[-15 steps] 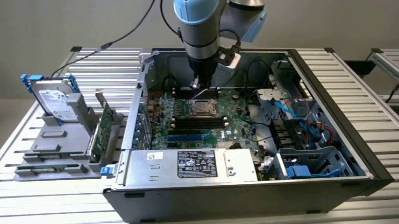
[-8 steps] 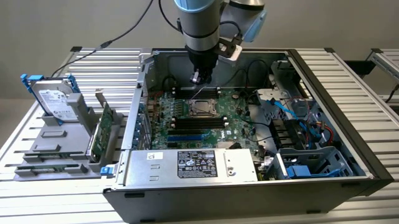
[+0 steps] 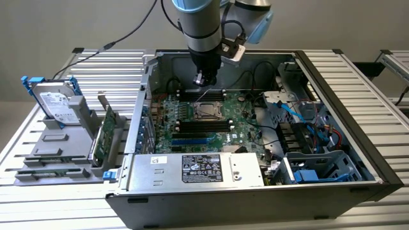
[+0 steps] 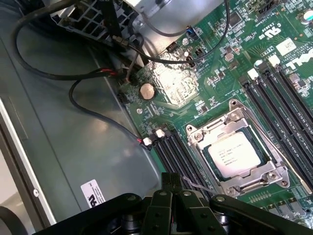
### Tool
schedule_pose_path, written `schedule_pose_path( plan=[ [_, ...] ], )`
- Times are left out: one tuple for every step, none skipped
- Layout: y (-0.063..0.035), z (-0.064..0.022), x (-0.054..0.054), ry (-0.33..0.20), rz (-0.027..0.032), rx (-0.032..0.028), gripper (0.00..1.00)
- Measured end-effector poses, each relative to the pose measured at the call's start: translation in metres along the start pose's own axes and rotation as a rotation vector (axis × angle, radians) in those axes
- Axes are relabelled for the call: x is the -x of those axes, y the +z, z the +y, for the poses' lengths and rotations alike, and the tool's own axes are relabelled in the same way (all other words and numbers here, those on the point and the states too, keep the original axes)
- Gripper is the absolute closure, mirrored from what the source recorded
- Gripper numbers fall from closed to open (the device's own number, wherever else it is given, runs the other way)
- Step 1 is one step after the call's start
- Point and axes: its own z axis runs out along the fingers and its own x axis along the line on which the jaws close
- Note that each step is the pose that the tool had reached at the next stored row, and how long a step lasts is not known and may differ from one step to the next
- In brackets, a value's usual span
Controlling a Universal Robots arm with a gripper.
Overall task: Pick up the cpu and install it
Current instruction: 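Install the first cpu locking lever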
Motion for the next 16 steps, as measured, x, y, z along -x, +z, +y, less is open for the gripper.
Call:
schedule_pose_path(
  plan=[
    [0.0, -0.0005, 0.0, 0.01, 0.0002, 0.0042, 0.89],
    [0.0002, -0.0011, 0.001, 0.018, 0.0006, 0.0082, 0.89],
    [0.0008, -0.0019, 0.002, 0.025, 0.0002, 0.0113, 0.89],
    [0.0014, -0.0025, 0.002, 0.032, 0.0002, 0.0146, 0.89],
    [0.002, -0.0029, 0.003, 0.04, 0.0001, 0.0183, 0.89],
    [0.0028, -0.0035, 0.004, 0.046, -0.0014, 0.0222, 0.89],
    [0.0033, -0.0046, 0.005, 0.049, -0.0041, 0.0255, 0.89],
    [0.0037, -0.006, 0.006, 0.05, -0.007, 0.0285, 0.89],
    [0.0039, -0.0081, 0.008, 0.051, -0.0101, 0.031, 0.89],
    [0.004, -0.0109, 0.01, 0.05, -0.0126, 0.0328, 0.89],
    [0.0039, -0.0132, 0.011, 0.051, -0.0157, 0.0304, 0.89],
    [0.0034, -0.0155, 0.013, 0.055, -0.0221, 0.0221, 0.89],
    [0.0032, -0.0163, 0.013, 0.061, -0.0321, 0.0088, 0.89],
    [0.0031, -0.017, 0.014, 0.067, -0.0426, -0.0047, 0.89],
    [0.0031, -0.0172, 0.014, 0.074, -0.0528, -0.0175, 0.89],
    [0.0031, -0.0173, 0.014, 0.082, -0.0597, -0.0254, 0.89]
  ],
)
